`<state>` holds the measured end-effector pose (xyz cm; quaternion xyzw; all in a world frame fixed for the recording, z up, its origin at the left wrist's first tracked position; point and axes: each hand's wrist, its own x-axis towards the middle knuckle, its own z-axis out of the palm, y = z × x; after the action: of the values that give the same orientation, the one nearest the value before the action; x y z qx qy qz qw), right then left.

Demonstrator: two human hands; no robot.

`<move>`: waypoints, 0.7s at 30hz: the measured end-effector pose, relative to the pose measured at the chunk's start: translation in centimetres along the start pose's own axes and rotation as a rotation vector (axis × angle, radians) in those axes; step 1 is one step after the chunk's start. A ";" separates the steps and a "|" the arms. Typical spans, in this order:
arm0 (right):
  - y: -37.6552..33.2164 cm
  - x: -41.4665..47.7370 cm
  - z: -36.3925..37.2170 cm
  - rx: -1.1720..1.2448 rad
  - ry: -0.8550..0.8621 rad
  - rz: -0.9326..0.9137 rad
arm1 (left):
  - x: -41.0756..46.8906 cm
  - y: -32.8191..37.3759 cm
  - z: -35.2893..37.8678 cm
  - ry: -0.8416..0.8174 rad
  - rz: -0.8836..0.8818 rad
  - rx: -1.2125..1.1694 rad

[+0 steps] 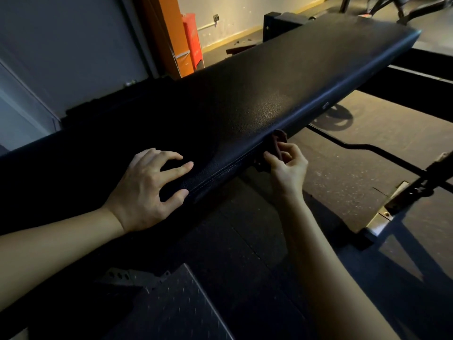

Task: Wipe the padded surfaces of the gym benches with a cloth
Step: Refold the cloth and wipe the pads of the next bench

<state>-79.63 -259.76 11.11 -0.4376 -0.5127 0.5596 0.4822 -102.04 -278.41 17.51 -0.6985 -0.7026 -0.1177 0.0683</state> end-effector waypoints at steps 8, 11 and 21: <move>0.6 -5.9 2.5 0.066 -0.170 -0.005 | 0.1 -0.1 0.1 -0.003 0.007 -0.022; 0.4 -7.7 3.4 0.058 -0.207 -0.012 | 0.1 -0.3 0.1 -0.012 0.005 -0.033; 0.2 -15.0 6.4 0.094 -0.440 0.001 | 0.3 -0.7 -0.2 0.011 0.007 -0.170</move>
<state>-83.65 -275.60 11.42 -0.2822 -0.5788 0.6651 0.3782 -102.77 -278.17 17.78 -0.7038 -0.6870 -0.1804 0.0128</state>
